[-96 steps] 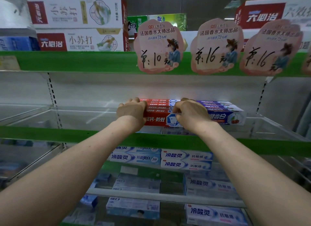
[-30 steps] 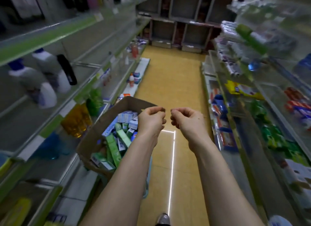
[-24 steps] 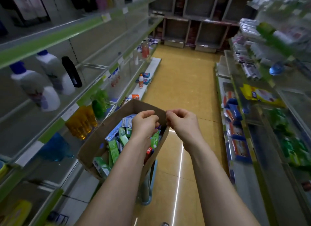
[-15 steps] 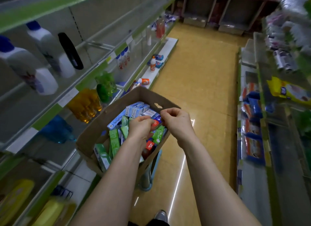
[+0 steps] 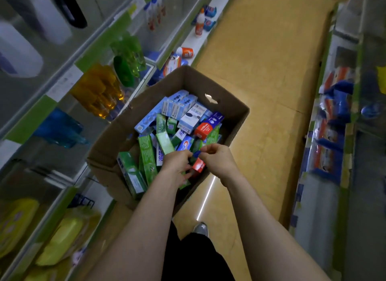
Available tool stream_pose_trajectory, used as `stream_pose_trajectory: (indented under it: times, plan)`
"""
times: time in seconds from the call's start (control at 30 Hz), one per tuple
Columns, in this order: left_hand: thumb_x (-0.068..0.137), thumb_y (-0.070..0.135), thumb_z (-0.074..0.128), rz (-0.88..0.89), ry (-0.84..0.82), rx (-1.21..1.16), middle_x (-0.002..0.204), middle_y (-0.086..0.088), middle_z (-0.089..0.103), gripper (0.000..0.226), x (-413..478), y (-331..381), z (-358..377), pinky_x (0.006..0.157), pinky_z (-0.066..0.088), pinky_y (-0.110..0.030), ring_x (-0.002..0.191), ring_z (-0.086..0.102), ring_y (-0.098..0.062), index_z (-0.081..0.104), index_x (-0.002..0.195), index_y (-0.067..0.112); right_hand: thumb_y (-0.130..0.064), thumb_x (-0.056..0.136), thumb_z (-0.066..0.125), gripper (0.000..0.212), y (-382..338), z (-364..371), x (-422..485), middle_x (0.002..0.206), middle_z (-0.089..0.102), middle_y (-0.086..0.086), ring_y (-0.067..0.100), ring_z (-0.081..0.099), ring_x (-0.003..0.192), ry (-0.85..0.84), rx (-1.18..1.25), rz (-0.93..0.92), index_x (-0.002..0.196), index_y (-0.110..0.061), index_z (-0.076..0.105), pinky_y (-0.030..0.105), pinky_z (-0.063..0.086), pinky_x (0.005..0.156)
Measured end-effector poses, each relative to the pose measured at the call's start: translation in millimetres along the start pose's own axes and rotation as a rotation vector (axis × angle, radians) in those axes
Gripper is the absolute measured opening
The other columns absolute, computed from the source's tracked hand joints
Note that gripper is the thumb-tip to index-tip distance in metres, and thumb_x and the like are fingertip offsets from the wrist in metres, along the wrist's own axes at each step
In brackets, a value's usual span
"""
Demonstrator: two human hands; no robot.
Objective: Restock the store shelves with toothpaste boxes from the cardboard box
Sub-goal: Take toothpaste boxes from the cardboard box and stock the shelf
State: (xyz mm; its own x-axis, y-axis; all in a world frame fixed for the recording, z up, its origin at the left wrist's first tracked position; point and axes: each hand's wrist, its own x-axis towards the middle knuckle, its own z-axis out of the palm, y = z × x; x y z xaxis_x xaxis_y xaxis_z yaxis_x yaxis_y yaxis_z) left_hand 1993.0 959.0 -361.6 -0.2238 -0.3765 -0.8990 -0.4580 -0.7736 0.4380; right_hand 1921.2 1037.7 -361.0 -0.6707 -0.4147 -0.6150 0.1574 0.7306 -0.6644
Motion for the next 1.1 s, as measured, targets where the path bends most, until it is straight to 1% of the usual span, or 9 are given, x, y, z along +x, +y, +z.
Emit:
stream_pose_trajectory:
  times: [0.1, 0.2, 0.4, 0.53, 0.67, 0.8, 0.93, 1.0, 1.1]
  plan:
    - [0.091, 0.01, 0.055, -0.061, -0.015, 0.008, 0.077, -0.003, 0.05, 0.012, 23, 2, -7, 0.063, 0.046, -0.031, 0.066, 0.05, -0.014, 0.055, 0.103, 0.009, -0.008, 0.084, 0.062, 0.012, 7, 21, 20, 0.089, 0.062, 0.0, 0.022, 0.062, 0.092, -0.023, -0.071, 0.066, 0.086, -0.02, 0.062, 0.043, 0.053, 0.087]
    - [0.091, 0.012, 0.055, -0.096, -0.032, 0.009, 0.083, -0.003, 0.051, 0.019, 42, 3, -11, 0.063, 0.045, -0.03, 0.077, 0.052, -0.017, 0.055, 0.11, 0.01, -0.011, 0.081, 0.065, 0.036, 15, 37, 35, 0.118, 0.062, 0.007, 0.026, 0.058, 0.111, -0.04, -0.222, 0.1, 0.117, -0.015, 0.064, 0.042, 0.049, 0.095]
    - [0.093, 0.01, 0.054, -0.178, -0.058, -0.003, 0.081, -0.001, 0.051, 0.003, 69, 2, -10, 0.08, 0.041, -0.036, 0.076, 0.051, -0.015, 0.052, 0.093, 0.012, -0.023, 0.086, 0.063, 0.053, 26, 54, 56, 0.138, 0.039, 0.014, 0.034, 0.039, 0.128, -0.081, -0.56, 0.14, 0.136, -0.023, 0.047, 0.035, 0.038, 0.099]
    - [0.093, 0.009, 0.054, -0.218, -0.072, -0.018, 0.089, -0.003, 0.051, 0.007, 87, -3, -8, 0.079, 0.042, -0.037, 0.093, 0.051, -0.019, 0.051, 0.098, 0.013, -0.028, 0.083, 0.068, 0.059, 35, 65, 68, 0.137, 0.042, 0.016, 0.038, 0.041, 0.125, -0.135, -0.699, 0.176, 0.136, -0.018, 0.043, 0.037, 0.04, 0.096]
    - [0.091, 0.009, 0.055, -0.232, -0.085, 0.005, 0.08, -0.002, 0.052, 0.015, 96, -9, -9, 0.06, 0.042, -0.03, 0.072, 0.049, -0.012, 0.051, 0.078, 0.015, -0.024, 0.079, 0.072, 0.066, 37, 73, 77, 0.133, 0.045, 0.016, 0.039, 0.044, 0.123, -0.174, -0.813, 0.158, 0.136, -0.014, 0.039, 0.04, 0.042, 0.095]
    - [0.091, 0.012, 0.053, -0.248, -0.103, 0.027, 0.074, -0.004, 0.054, 0.009, 99, -11, -14, 0.058, 0.04, -0.027, 0.068, 0.05, -0.015, 0.056, 0.082, 0.014, -0.03, 0.083, 0.064, 0.047, 29, 75, 81, 0.122, 0.055, 0.013, 0.036, 0.052, 0.113, -0.083, -0.716, 0.07, 0.124, -0.017, 0.047, 0.038, 0.045, 0.085]
    - [0.091, 0.034, 0.054, -0.281, -0.163, -0.049, 0.069, -0.006, 0.058, 0.018, 97, -3, -21, 0.061, 0.041, -0.03, 0.066, 0.053, -0.018, 0.061, 0.092, 0.017, -0.041, 0.08, 0.064, 0.049, -1, 64, 78, 0.122, 0.055, 0.009, 0.033, 0.052, 0.113, 0.061, -0.603, 0.021, 0.125, -0.024, 0.052, 0.042, 0.048, 0.09]
    - [0.092, 0.037, 0.052, -0.284, -0.152, -0.081, 0.061, -0.006, 0.06, 0.022, 96, 2, -21, 0.062, 0.042, -0.029, 0.064, 0.054, -0.019, 0.061, 0.087, 0.017, -0.041, 0.082, 0.064, 0.049, -20, 55, 74, 0.127, 0.052, 0.008, 0.031, 0.052, 0.115, 0.074, -0.558, -0.003, 0.127, -0.026, 0.053, 0.042, 0.047, 0.091]
    - [0.089, 0.038, 0.052, -0.278, -0.151, -0.067, 0.069, -0.006, 0.062, 0.023, 92, 7, -20, 0.077, 0.044, -0.034, 0.071, 0.058, -0.023, 0.059, 0.087, 0.016, -0.04, 0.084, 0.061, 0.044, -46, 44, 64, 0.128, 0.054, 0.007, 0.029, 0.054, 0.112, 0.092, -0.564, -0.065, 0.125, -0.027, 0.056, 0.033, 0.042, 0.083]
